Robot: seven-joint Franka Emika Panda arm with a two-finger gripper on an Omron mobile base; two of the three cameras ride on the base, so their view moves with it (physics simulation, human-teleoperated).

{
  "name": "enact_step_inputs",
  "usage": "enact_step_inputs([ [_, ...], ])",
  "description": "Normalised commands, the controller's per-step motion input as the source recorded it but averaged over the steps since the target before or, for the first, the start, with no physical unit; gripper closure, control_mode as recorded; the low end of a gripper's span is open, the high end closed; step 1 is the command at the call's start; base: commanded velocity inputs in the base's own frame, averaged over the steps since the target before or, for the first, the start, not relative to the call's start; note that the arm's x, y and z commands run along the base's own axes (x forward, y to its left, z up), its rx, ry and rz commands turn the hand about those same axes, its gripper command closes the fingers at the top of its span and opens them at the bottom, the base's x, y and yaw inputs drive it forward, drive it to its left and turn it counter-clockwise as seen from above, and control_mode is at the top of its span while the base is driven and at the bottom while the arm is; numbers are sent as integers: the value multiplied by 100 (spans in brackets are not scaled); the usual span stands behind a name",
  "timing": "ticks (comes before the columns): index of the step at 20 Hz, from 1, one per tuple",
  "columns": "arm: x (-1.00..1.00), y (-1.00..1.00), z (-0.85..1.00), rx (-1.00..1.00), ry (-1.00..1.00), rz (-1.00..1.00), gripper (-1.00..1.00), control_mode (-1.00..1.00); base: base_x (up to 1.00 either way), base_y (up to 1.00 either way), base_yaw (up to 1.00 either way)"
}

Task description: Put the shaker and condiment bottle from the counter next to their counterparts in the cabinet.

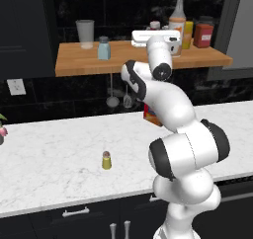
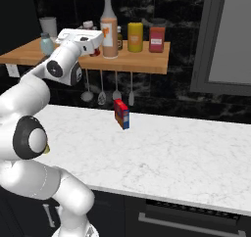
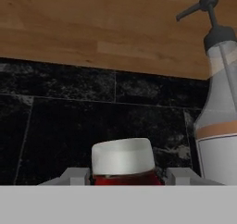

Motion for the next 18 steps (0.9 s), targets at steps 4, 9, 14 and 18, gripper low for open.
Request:
enact_step_inputs([
  [4, 0, 0, -19, 0, 0, 0, 100, -100, 0, 0, 0],
  [9, 0, -5, 0, 0, 0, 0, 100, -100, 0, 0, 0],
  [14, 0, 0, -1, 0, 0, 0, 100, -100, 0, 0, 0],
  [18, 0, 0, -6, 0, 0, 0, 100, -100, 0, 0, 0],
])
